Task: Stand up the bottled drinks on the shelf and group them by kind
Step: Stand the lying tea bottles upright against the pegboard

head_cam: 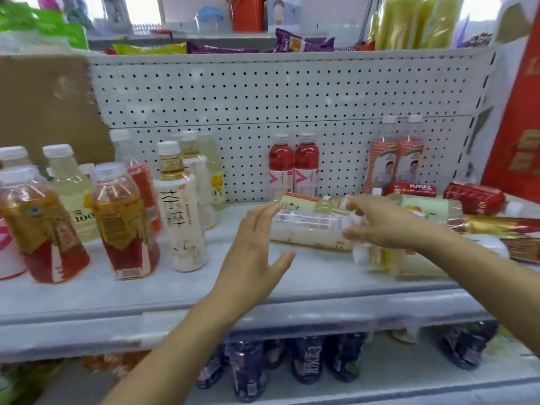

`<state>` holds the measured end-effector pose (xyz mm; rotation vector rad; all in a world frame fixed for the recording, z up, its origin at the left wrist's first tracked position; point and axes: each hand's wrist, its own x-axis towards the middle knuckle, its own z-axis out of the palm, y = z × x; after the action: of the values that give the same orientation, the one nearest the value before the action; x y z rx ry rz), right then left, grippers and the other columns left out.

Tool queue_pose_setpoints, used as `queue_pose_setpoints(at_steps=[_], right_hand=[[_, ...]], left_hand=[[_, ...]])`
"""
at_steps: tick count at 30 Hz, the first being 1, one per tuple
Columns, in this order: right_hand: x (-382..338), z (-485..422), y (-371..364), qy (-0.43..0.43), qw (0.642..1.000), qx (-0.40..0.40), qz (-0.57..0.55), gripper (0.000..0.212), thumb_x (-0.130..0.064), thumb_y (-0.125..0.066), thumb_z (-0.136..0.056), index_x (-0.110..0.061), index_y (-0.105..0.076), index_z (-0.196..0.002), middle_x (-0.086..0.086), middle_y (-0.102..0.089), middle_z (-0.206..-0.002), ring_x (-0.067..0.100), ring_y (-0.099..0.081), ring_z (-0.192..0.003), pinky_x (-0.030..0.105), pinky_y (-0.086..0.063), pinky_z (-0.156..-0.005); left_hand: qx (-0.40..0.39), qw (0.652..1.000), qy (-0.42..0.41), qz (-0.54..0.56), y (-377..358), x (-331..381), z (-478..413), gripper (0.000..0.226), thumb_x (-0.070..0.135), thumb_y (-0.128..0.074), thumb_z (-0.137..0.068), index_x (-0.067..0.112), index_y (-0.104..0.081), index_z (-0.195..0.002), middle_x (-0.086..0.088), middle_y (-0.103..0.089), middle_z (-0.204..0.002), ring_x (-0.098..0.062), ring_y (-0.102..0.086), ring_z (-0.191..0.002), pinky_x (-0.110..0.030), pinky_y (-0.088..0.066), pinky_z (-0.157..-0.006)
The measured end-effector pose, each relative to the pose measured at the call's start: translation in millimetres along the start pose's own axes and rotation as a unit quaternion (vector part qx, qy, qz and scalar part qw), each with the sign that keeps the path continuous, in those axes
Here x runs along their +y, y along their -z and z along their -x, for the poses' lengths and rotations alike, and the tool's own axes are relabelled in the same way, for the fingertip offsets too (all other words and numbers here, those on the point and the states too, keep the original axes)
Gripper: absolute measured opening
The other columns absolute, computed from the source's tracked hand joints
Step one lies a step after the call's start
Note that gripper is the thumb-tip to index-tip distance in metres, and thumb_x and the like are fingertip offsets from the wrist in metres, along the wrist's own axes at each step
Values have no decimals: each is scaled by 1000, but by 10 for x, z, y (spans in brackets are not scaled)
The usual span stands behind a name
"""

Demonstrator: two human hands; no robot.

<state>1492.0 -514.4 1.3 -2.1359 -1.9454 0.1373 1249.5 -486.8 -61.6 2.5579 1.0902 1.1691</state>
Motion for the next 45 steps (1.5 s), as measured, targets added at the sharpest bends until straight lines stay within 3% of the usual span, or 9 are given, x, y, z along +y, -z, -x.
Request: queue_pose_setpoints(at_steps=[4,7,15,18,22,28,35,40,45], right_hand=[[307,-169,37,10,992,-113,51,30,-39,-64,-90,-18,-64,-112,-1,-66,-100,18,-61,-87,30,-51,-73],[400,-303,44,52,991,-119,26,26,-32,-70,-84,-18,-66,-106,-1,-69,-93,19,-65,-86,36,-55,-78],[243,-532,465,174,936,-54,-303,37,-48,-63,-89,-16,-59,-108,6,-70,-91,15,-66,-74,29,-56,-64],[321,-723,376,159,970,-42,-181,49,-60,-47,-93,-15,-58,-108,2,-68,-100,18,-65,-87,36,-55,-76],[397,-861,70,169,977,-103,78,53,-47,-66,-89,-20,-46,-130,-2,-62,-119,14,-55,-91,30,-48,-79],[184,-965,-91,186,958,-44,214,78,-32,-71,-80,-14,-23,-139,-5,-47,-81,21,-50,-80,27,-34,-50],[-10,-1166,558,157,986,13,-53,29,-29,-72,-84,-17,-54,-104,3,-63,-95,14,-60,-66,26,-50,-52],[-321,-1508,576,147,972,60,-176,26,-29,-76,-80,-9,-63,-89,7,-63,-81,17,-57,-65,31,-48,-57],[-437,-1765,328,140,943,54,-299,22,-25,-69,-89,-7,-63,-100,6,-66,-89,20,-64,-78,31,-54,-66]], left_hand=[[-79,995,31,-51,-530,110,-592,86,35,-73,-86,20,-23,-154,1,-28,-157,-17,-25,-145,-23,-17,-116],[-140,978,61,-144,-704,66,-792,89,45,-75,-79,19,-30,-151,0,-38,-147,-23,-33,-136,-31,-21,-114],[49,973,158,-163,-560,19,-779,71,43,-80,-76,28,-43,-135,6,-57,-116,-23,-57,-105,-33,-42,-69],[100,967,196,-126,-486,-80,-805,72,44,-79,-77,21,-41,-134,0,-62,-113,-29,-61,-99,-33,-38,-65],[125,954,272,-25,-411,-266,-897,78,44,-78,-80,21,-34,-140,5,-62,-116,-21,-60,-102,-34,-45,-79],[139,930,315,127,-370,-539,-1031,72,34,-84,-77,21,-42,-134,9,-64,-116,-14,-63,-103,-32,-52,-85],[107,935,297,160,-382,-743,-1151,73,31,-82,-79,24,-36,-136,8,-62,-118,-12,-62,-105,-20,-47,-75],[89,933,301,179,-414,-872,-1267,74,31,-81,-80,24,-35,-138,5,-62,-121,-16,-61,-107,-33,-50,-84],[74,927,301,211,-438,-946,-1330,75,25,-80,-82,23,-32,-140,7,-58,-121,-11,-58,-104,-16,-43,-67]])
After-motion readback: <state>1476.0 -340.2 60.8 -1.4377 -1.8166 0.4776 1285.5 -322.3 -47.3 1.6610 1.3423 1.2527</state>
